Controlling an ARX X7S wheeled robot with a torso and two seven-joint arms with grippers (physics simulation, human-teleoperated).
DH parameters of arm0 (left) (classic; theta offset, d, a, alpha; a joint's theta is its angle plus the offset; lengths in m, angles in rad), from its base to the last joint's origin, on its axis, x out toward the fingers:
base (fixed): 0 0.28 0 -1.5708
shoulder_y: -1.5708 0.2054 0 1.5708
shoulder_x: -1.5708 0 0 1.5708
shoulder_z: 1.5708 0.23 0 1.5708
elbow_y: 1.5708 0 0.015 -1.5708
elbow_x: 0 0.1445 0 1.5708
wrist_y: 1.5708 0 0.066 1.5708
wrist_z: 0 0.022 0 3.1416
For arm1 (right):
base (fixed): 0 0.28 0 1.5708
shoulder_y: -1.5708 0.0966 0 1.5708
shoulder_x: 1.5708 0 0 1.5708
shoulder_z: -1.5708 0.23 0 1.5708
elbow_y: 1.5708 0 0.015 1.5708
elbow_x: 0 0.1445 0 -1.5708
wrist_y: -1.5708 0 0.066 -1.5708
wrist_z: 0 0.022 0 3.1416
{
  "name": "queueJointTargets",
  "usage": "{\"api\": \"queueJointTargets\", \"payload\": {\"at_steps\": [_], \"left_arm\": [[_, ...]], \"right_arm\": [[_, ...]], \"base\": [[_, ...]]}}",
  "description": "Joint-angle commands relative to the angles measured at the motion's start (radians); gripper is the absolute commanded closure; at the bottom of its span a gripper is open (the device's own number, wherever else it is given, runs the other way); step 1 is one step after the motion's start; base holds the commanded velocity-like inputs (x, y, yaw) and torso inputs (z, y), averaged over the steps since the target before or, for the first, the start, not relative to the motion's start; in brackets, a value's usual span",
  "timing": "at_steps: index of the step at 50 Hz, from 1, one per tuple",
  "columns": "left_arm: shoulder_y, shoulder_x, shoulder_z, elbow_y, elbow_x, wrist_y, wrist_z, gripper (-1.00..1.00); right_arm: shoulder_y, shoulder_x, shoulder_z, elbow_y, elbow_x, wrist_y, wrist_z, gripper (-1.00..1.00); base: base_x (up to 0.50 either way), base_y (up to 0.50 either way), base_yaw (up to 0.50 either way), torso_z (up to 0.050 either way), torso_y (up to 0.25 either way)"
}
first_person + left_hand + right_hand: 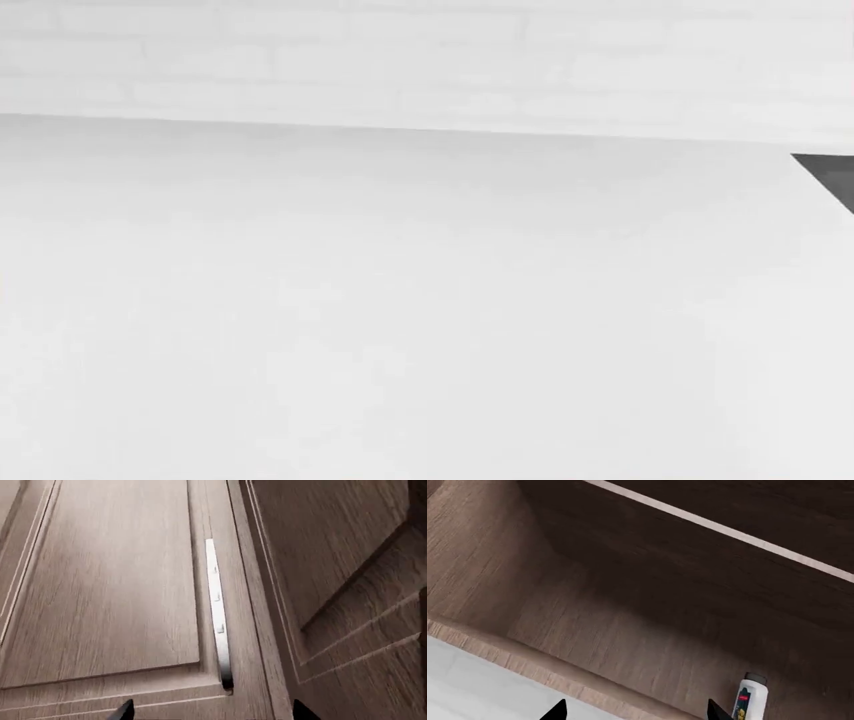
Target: Pick and place the shaker into the drawer. Then close the cabinet.
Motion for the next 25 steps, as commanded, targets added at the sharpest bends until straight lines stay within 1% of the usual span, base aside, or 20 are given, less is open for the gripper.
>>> {"api": "queueJointTargets", "payload": {"at_steps": [1,5,7,9,11,13,15,17,21,25], "left_arm": [[-0.447,0.117,0.191,-0.176,0.008,-0.030,0.017,-1.00],[-0.540,0.154,0.312,-0.249,0.051,0.024,0.070,-1.00],[-0.571,0.183,0.348,-0.277,0.056,0.047,0.096,-1.00],[-0.598,0.226,0.377,-0.319,0.086,0.088,0.085,-1.00],[-0.618,0.265,0.410,-0.363,0.101,0.170,0.127,-1.00],[-0.627,0.298,0.447,-0.394,0.099,0.264,0.212,-1.00],[-0.644,0.333,0.468,-0.440,0.096,0.300,0.253,-1.00],[-0.671,0.376,0.498,-0.532,0.130,0.373,0.278,-1.00],[-0.741,0.465,0.539,-0.746,0.185,0.519,0.336,-1.00],[-0.805,0.552,0.584,-0.972,0.233,0.662,0.415,-1.00]], "right_arm": [[0.083,0.013,0.021,0.026,0.175,0.090,0.164,-1.00],[0.079,0.037,0.043,0.036,0.293,0.088,0.259,-1.00],[0.069,0.043,0.057,0.037,0.331,0.087,0.290,-1.00],[0.056,0.047,0.073,0.035,0.358,0.085,0.316,-1.00],[0.038,0.050,0.099,0.032,0.384,0.086,0.349,-1.00],[0.009,0.057,0.141,0.021,0.422,0.087,0.393,-1.00],[-0.019,0.073,0.178,0.012,0.479,0.088,0.446,-1.00],[-0.052,0.104,0.219,0.004,0.576,0.089,0.517,-1.00],[-0.099,0.196,0.294,0.008,0.855,0.087,0.722,-1.00],[-0.192,0.284,0.387,-0.003,1.104,0.076,0.903,-1.00]], "base": [[0.00,0.00,0.00,0.000,0.000],[0.00,0.00,0.00,0.000,0.000],[0.00,0.00,0.00,0.006,0.006],[0.00,0.00,0.00,0.000,0.005],[0.00,0.00,0.00,0.000,0.000],[0.00,0.00,0.00,0.000,0.000],[0.00,0.00,0.00,0.000,0.000],[0.00,0.00,0.00,0.005,0.005],[0.00,0.00,0.00,0.000,0.003],[0.00,0.00,0.00,0.002,0.000]]}}
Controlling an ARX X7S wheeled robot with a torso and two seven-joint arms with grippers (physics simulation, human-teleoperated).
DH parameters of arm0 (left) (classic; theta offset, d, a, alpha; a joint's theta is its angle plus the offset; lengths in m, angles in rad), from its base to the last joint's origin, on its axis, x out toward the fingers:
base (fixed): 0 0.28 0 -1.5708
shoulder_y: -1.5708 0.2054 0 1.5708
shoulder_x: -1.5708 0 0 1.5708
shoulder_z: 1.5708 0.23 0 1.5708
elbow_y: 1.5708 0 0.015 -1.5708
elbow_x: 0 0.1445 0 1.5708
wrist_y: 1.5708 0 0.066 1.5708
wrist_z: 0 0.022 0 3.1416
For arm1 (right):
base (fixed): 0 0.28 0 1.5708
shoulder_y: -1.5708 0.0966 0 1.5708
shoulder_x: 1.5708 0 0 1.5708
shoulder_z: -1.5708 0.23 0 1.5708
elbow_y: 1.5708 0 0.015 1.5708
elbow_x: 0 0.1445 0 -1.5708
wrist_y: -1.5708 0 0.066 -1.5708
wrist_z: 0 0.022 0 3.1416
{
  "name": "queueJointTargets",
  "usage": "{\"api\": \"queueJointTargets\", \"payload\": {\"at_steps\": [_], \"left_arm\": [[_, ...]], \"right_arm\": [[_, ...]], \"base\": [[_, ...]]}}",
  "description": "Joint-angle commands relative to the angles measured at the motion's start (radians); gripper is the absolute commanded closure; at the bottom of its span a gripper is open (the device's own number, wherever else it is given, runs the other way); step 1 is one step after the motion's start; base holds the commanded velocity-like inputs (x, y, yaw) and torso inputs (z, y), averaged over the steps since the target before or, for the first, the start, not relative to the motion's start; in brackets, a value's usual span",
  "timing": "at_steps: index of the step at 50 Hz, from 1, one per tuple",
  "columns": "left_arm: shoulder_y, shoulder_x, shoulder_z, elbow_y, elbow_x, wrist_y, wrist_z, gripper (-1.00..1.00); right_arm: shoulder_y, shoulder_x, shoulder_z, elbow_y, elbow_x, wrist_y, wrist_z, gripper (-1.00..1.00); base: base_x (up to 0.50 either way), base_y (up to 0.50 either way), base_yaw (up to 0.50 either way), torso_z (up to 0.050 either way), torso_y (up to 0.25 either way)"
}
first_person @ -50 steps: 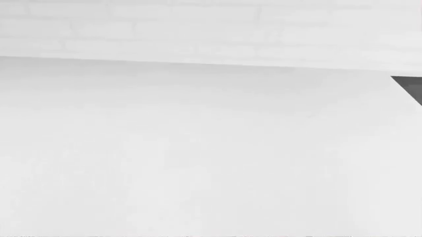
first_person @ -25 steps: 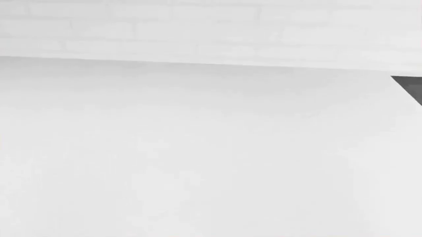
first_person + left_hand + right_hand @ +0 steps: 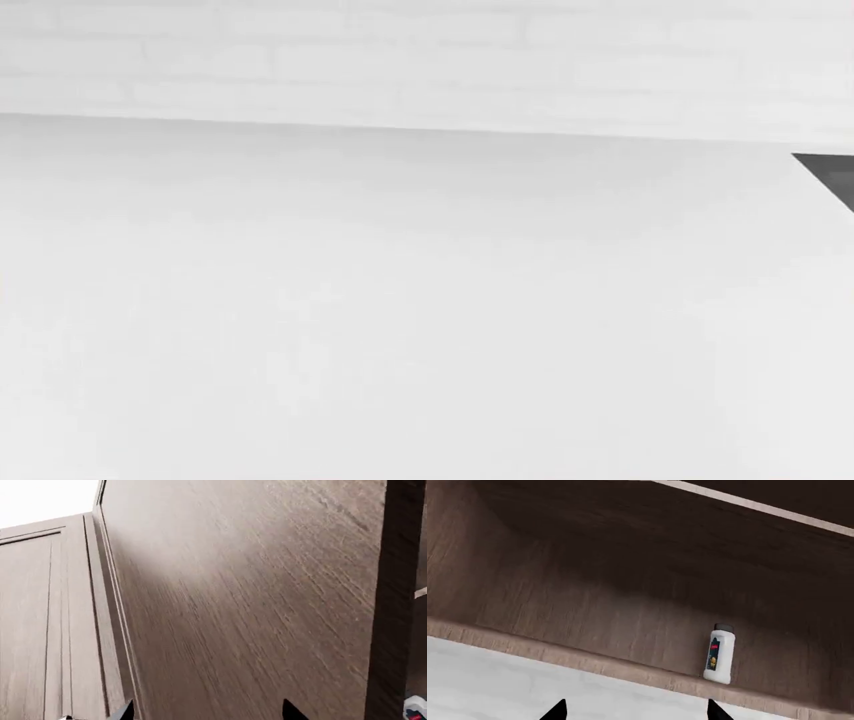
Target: Pick and place the shaker into the drawer. Then close the cabinet.
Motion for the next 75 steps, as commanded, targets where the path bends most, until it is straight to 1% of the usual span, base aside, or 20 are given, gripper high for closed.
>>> {"api": "queueJointTargets", "payload": {"at_steps": [1,9,17,19,27,30,33,34,38,42,46,49,55,62,63,64,65,66,70,75], "left_arm": [[-0.214,0.262,0.159,-0.451,0.052,0.375,0.230,-1.00],[-0.214,0.263,0.379,-0.627,-0.060,0.561,0.225,-1.00],[-0.214,0.263,0.599,-0.753,-0.212,0.639,0.185,-1.00],[-0.214,0.263,0.660,-0.784,-0.287,0.652,0.176,-1.00],[-0.214,0.263,1.076,-0.921,-0.678,0.745,0.109,-1.00],[-0.211,0.263,1.153,-0.961,-0.847,0.789,0.081,-1.00],[-0.204,0.263,1.142,-1.007,-0.974,0.828,0.075,-1.00],[-0.192,0.158,1.137,-0.857,-0.981,0.816,-0.037,-1.00],[-0.156,-0.442,1.131,-0.257,-1.037,0.738,-0.599,-1.00],[-0.197,-0.917,1.096,0.343,-1.164,0.606,-0.868,-1.00],[-0.203,-1.304,0.956,0.912,-1.290,0.458,-0.928,-1.00],[-0.203,-1.308,0.751,0.882,-1.375,0.289,-1.077,-1.00],[-0.179,-1.308,0.499,0.817,-1.448,0.072,-1.182,-1.00],[-0.140,-1.308,0.426,0.779,-1.431,0.009,-1.219,-1.00],[0.010,-1.158,0.276,0.760,-1.519,-0.141,-1.259,-1.00],[0.160,-1.008,0.126,0.886,-1.369,-0.071,-1.109,-1.00],[0.310,-0.896,-0.024,0.887,-1.219,-0.059,-0.959,-1.00],[0.460,-0.923,-0.174,0.900,-1.182,-0.122,-0.871,-1.00],[1.060,-0.909,-0.774,0.923,-1.183,-0.105,-0.864,-1.00],[1.810,-0.904,-1.524,0.922,-1.156,-0.076,-0.859,-1.00]], "right_arm": [[-0.175,0.176,0.206,-0.019,0.549,-0.011,0.419,-1.00],[-0.410,0.303,0.361,-0.074,0.834,-0.097,0.600,-1.00],[-0.577,0.399,0.501,-0.113,1.013,-0.154,0.694,-1.00],[-0.626,0.414,0.551,-0.126,1.058,-0.161,0.716,-1.00],[-0.743,0.477,0.687,-0.145,1.204,-0.182,0.780,-1.00],[-0.731,0.467,0.664,-0.153,1.193,-0.190,0.763,-1.00],[-0.684,0.435,0.583,-0.159,1.141,-0.193,0.720,-1.00],[-0.661,0.425,0.546,-0.159,1.119,-0.195,0.705,-1.00],[-0.543,0.346,0.354,-0.147,1.010,-0.175,0.636,-1.00],[-0.431,0.206,0.188,-0.116,0.875,-0.132,0.568,-1.00],[-0.385,0.079,0.087,-0.097,0.761,-0.097,0.491,-1.00],[-0.353,0.003,0.018,-0.080,0.679,-0.079,0.430,-1.00],[-0.292,-0.106,-0.121,-0.047,0.567,-0.060,0.321,-1.00],[-0.138,-0.211,-0.278,-0.007,0.568,-0.032,0.268,-1.00],[-0.109,-0.223,-0.300,-0.001,0.578,-0.027,0.265,-1.00],[-0.072,-0.238,-0.320,0.004,0.592,-0.024,0.264,-1.00],[-0.033,-0.253,-0.335,0.010,0.611,-0.025,0.263,-1.00],[0.007,-0.264,-0.349,0.024,0.645,-0.029,0.283,-1.00],[0.201,-0.320,-0.364,0.050,0.630,-0.042,0.221,-1.00],[0.391,-0.334,-0.373,0.078,0.382,-0.138,-0.012,-1.00]], "base": [[0.00,0.00,0.00,0.000,0.010],[0.00,0.00,0.00,0.000,0.000],[0.00,0.00,0.00,0.000,0.000],[0.00,0.00,0.00,0.000,0.000],[0.00,0.00,0.00,0.000,0.000],[0.00,0.00,0.00,0.000,0.000],[0.00,0.00,0.00,0.000,0.000],[0.00,0.00,0.00,0.000,0.000],[0.00,0.00,0.00,0.000,0.000],[0.00,0.00,0.00,0.000,0.000],[0.00,0.00,0.00,0.000,0.000],[0.00,0.00,0.00,0.000,0.000],[0.00,0.00,0.00,0.000,0.000],[0.00,0.00,0.00,0.000,0.000],[0.00,0.00,0.00,0.000,0.000],[0.00,0.00,0.00,0.000,0.000],[0.00,0.00,0.00,0.000,0.000],[0.00,0.00,0.00,0.000,0.000],[0.00,0.00,0.00,0.000,0.000],[0.00,0.00,0.00,0.000,0.000]]}}
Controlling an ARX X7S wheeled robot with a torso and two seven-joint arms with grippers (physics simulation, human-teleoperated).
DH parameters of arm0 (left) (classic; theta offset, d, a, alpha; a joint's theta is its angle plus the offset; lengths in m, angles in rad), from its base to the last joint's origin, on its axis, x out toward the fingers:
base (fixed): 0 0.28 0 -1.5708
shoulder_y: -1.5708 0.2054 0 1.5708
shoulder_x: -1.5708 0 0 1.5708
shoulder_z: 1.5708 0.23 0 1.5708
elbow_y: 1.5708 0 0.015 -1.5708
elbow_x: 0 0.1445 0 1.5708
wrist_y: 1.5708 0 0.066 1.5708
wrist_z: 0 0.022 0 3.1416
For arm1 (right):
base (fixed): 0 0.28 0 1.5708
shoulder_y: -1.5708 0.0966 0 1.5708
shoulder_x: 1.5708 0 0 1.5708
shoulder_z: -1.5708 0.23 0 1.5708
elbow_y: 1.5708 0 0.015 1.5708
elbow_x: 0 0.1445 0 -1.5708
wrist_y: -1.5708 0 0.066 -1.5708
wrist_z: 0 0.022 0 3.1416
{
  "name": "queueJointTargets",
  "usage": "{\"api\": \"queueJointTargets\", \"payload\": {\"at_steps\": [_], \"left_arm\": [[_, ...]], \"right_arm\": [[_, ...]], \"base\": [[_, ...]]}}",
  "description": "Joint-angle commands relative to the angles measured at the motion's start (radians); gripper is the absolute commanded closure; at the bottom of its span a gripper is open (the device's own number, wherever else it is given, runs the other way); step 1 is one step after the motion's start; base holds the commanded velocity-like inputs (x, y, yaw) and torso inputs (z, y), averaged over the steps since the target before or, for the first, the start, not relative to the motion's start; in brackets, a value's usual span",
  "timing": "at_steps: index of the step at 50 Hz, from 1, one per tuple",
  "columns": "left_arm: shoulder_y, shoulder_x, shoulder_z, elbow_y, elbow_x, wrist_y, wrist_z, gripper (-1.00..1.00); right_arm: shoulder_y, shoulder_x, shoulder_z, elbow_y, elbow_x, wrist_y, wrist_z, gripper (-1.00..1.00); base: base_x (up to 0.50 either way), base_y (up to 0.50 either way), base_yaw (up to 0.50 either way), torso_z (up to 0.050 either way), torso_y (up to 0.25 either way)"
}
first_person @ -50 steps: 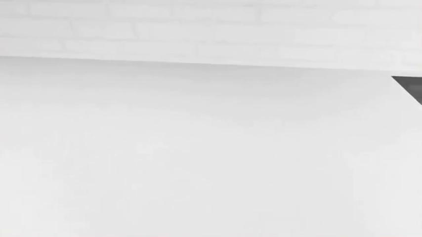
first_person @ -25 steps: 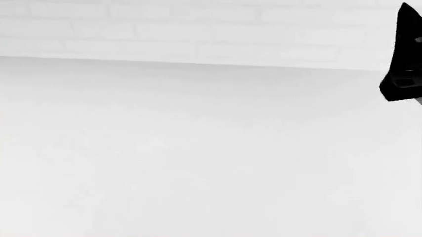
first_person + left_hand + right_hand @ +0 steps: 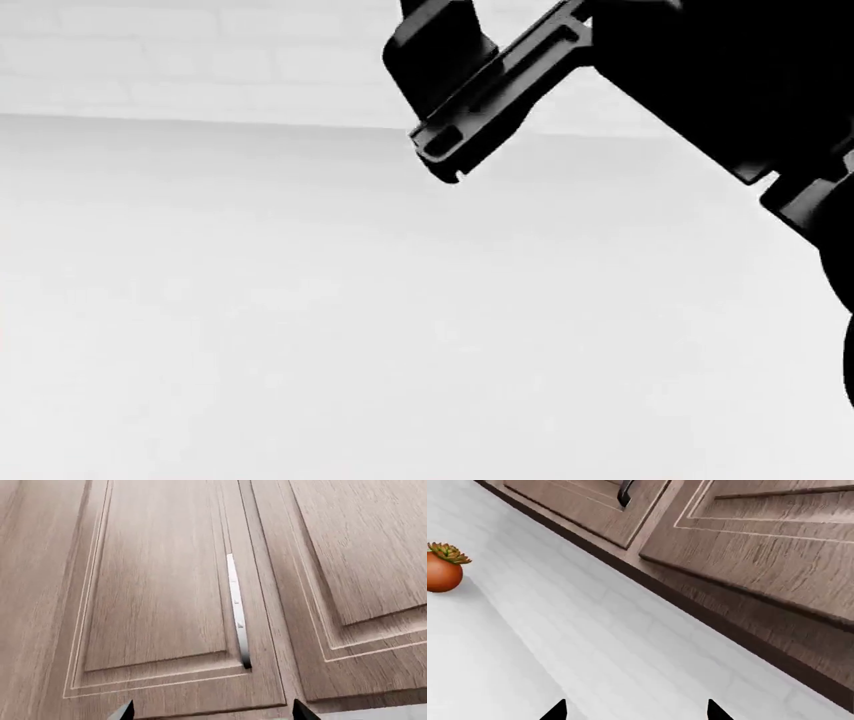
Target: Pick and place the shaker into the drawer. Then close the cabinet.
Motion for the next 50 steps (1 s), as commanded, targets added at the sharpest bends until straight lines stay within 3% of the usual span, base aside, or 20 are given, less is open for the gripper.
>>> {"api": "queueJointTargets", "payload": {"at_steps": [1,2,8,23,28,30,31,33,34,35,43,48,50], "left_arm": [[1.314,0.088,-1.352,0.095,0.091,-0.064,0.082,-1.00],[1.387,0.089,-1.409,0.095,0.091,-0.061,0.080,-1.00],[1.387,0.096,-1.378,0.102,0.085,-0.040,0.072,-1.00],[1.385,0.101,-1.324,0.113,0.089,-0.008,0.067,-1.00],[1.384,0.102,-1.307,0.117,0.088,0.002,0.062,-1.00],[1.383,0.099,-1.297,0.117,0.088,0.008,0.060,-1.00],[1.383,0.097,-1.293,0.118,0.087,0.010,0.058,-1.00],[1.383,0.095,-1.291,0.117,0.085,0.010,0.058,-1.00],[1.384,0.095,-1.292,0.118,0.084,0.009,0.058,-1.00],[1.385,0.096,-1.293,0.119,0.083,0.007,0.058,-1.00],[1.387,0.095,-1.258,0.129,0.086,0.020,0.050,-1.00],[1.394,0.110,-1.238,0.143,0.087,0.024,0.047,-1.00],[1.398,0.116,-1.234,0.149,0.087,0.020,0.044,-1.00]], "right_arm": [[0.380,-0.097,-0.121,0.064,-0.291,-0.117,-0.302,-1.00],[0.405,-0.083,-0.151,0.070,-0.377,-0.162,-0.345,-1.00],[0.482,-0.052,-0.234,0.171,-0.679,-0.411,-0.481,-1.00],[0.652,-0.122,-0.289,0.566,-0.922,-0.681,-0.653,-1.00],[0.654,-0.157,-0.348,0.787,-1.072,-0.870,-0.706,-1.00],[0.681,-0.192,-0.408,0.979,-1.176,-0.922,-0.756,-1.00],[0.683,-0.232,-0.380,1.081,-1.263,-0.945,-0.807,-1.00],[0.684,-0.348,-0.186,1.321,-1.560,-1.015,-0.921,-1.00],[0.684,-0.394,-0.067,1.418,-1.710,-1.054,-0.948,-1.00],[0.684,-0.401,-0.033,1.465,-1.825,-1.057,-0.921,-1.00],[0.684,-0.401,0.116,1.677,-2.037,-0.969,-0.755,-1.00],[0.684,-0.396,0.043,1.862,-2.195,-1.032,-0.834,-1.00],[0.683,-0.384,-0.111,1.863,-2.049,-0.996,-0.841,-1.00]], "base": [[0.00,0.00,0.00,0.000,0.000],[0.00,0.00,0.00,0.000,0.000],[0.00,0.00,0.00,0.000,0.000],[0.00,0.00,0.00,0.000,0.000],[0.00,0.00,0.00,0.000,0.000],[0.00,0.00,0.00,0.000,0.000],[0.00,0.00,0.00,0.000,0.000],[0.00,0.00,0.00,0.000,0.000],[0.00,0.00,0.00,0.000,0.000],[0.00,0.00,0.00,0.000,0.000],[0.00,0.00,0.00,0.000,0.000],[0.00,0.00,0.00,0.000,0.000],[0.00,0.00,0.00,0.000,0.000]]}}
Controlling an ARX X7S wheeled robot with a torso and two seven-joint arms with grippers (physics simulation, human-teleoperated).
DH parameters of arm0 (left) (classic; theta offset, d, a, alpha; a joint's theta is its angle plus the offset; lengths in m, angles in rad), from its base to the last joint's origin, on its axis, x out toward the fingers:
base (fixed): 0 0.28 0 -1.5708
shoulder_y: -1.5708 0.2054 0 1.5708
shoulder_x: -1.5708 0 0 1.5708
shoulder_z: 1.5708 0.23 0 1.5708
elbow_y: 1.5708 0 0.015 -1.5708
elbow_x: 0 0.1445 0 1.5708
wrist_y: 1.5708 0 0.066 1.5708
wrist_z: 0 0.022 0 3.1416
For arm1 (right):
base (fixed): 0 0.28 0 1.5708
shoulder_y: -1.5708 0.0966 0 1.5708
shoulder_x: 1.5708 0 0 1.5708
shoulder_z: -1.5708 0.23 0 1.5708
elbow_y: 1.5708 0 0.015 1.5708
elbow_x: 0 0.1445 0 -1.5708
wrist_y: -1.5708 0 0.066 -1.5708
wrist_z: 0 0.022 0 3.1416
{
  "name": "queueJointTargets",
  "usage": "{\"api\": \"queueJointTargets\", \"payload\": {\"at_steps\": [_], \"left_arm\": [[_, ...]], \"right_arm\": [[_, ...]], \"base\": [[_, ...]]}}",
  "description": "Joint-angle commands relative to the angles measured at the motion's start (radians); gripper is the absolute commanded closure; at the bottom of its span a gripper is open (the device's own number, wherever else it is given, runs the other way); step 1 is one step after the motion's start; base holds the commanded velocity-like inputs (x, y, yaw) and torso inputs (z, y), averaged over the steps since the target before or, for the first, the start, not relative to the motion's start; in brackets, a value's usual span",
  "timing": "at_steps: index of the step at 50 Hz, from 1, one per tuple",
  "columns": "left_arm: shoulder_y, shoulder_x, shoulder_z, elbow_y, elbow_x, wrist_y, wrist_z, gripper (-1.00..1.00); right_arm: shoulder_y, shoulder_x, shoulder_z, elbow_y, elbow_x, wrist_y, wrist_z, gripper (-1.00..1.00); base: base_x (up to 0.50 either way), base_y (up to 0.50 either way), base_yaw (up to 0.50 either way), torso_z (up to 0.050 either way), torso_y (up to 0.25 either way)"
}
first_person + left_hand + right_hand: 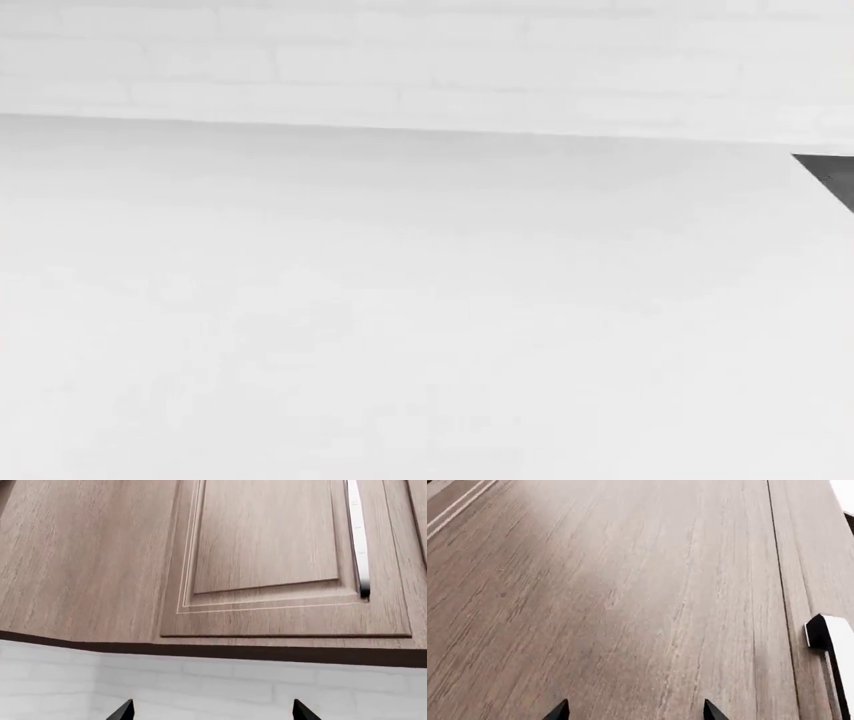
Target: Pick and place the shaker into the drawer. Then close the cabinet.
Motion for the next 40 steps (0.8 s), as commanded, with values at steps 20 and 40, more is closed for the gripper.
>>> {"api": "queueJointTargets", "payload": {"at_steps": [20,40], "left_arm": [[0.076,0.087,-0.018,0.083,-0.033,-0.073,-0.035,-1.00],[0.080,0.013,-0.043,0.108,-0.178,-0.028,-0.138,-1.00]], "right_arm": [[-0.034,0.010,-0.359,0.411,0.097,0.024,-0.019,-1.00],[-0.034,0.010,-0.359,0.411,0.097,0.024,-0.019,-1.00]], "base": [[0.00,0.00,0.00,0.000,0.000],[0.00,0.00,0.00,0.000,0.000]]}}
